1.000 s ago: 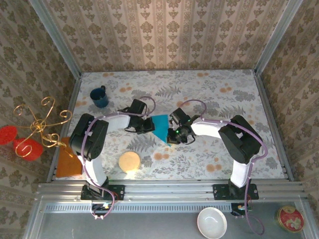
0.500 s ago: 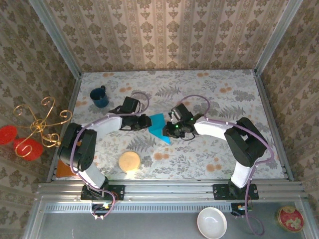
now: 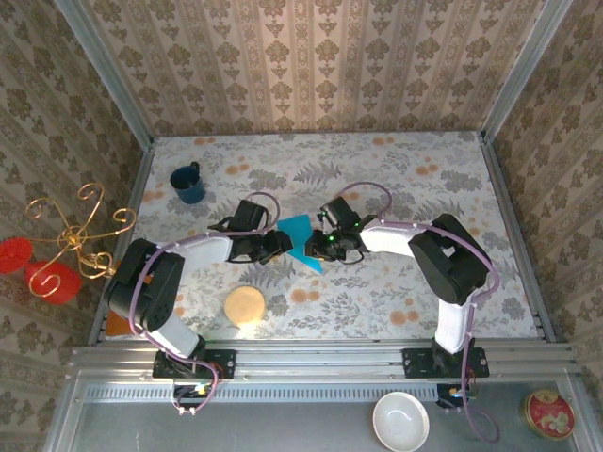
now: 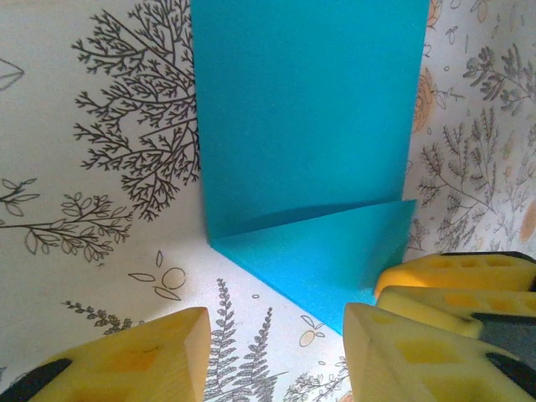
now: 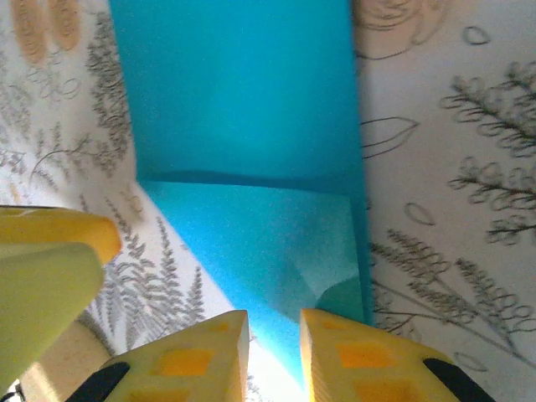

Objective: Fold a paper plane with a square sheet of paper (pick it up from the middle)
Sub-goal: Fourth fold the wing at the center of the table.

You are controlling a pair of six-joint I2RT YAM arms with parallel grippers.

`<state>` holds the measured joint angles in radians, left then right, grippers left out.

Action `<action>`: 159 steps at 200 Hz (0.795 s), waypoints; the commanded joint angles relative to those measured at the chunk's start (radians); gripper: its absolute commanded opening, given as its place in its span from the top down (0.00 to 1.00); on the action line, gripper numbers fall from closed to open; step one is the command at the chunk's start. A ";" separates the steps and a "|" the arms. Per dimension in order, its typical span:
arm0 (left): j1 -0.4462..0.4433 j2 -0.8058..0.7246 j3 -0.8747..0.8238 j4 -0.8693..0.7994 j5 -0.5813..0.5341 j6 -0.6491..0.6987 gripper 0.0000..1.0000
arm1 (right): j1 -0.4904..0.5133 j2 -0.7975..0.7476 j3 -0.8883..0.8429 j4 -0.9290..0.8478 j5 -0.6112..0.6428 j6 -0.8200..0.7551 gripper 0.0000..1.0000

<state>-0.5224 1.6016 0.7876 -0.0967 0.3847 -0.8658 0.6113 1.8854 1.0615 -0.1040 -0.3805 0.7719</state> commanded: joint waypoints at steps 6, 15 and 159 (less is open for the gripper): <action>0.000 0.025 -0.003 0.037 -0.001 -0.060 0.53 | -0.011 0.031 -0.004 0.008 0.014 0.027 0.74; 0.001 0.033 -0.001 0.044 0.003 -0.068 0.53 | -0.013 0.032 -0.010 0.013 0.010 0.031 0.74; 0.021 0.106 0.033 0.116 0.037 -0.136 0.73 | -0.024 0.043 -0.041 0.029 0.003 0.040 0.77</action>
<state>-0.5144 1.6939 0.7944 -0.0051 0.4015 -0.9817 0.5934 1.8996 1.0431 -0.0666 -0.3809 0.7975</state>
